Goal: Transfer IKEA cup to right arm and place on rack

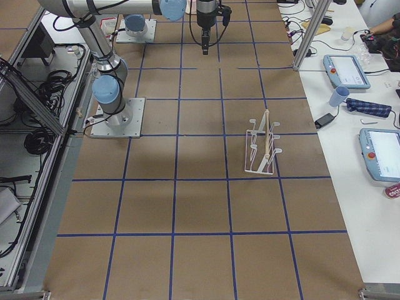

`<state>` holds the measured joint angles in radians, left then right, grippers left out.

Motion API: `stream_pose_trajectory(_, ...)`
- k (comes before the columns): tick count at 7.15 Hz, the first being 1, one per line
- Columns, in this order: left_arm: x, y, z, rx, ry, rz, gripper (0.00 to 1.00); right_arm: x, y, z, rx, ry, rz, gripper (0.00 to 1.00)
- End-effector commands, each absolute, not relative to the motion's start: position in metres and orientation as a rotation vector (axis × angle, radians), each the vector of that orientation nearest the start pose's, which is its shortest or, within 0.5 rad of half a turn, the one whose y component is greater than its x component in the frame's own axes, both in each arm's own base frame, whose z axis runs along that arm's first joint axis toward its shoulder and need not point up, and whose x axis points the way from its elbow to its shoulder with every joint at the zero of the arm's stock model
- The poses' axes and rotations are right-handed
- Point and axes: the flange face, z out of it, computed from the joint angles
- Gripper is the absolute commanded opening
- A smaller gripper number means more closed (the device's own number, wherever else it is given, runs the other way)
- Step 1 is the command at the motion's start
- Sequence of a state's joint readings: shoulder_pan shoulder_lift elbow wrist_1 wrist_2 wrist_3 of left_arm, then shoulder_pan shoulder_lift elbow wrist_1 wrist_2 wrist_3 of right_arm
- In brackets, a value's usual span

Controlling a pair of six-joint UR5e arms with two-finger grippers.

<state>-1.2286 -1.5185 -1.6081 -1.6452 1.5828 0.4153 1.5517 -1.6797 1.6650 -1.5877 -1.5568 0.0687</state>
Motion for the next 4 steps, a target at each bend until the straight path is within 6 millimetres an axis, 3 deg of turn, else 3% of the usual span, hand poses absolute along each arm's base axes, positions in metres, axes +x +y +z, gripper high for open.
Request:
stream_pose_trajectory(1,0.128,-0.491,0.454,0.432,3.15,0.115,1.0,0.127,-0.449,0.494,0.131,3.121,-0.045,1.0)
stream_pose_trajectory(2,0.155,-0.506,0.436,0.628,3.091,0.054,1.0,0.127,-0.45,0.494,0.134,3.119,-0.045,1.0)
stream_pose_trajectory(3,0.187,-0.509,0.411,0.816,3.072,0.082,1.0,0.128,-0.449,0.492,0.133,3.107,-0.039,1.0)
stream_pose_trajectory(4,0.227,-0.511,0.389,0.933,3.043,0.071,1.0,0.14,-0.451,0.493,0.13,2.984,-0.031,1.0)
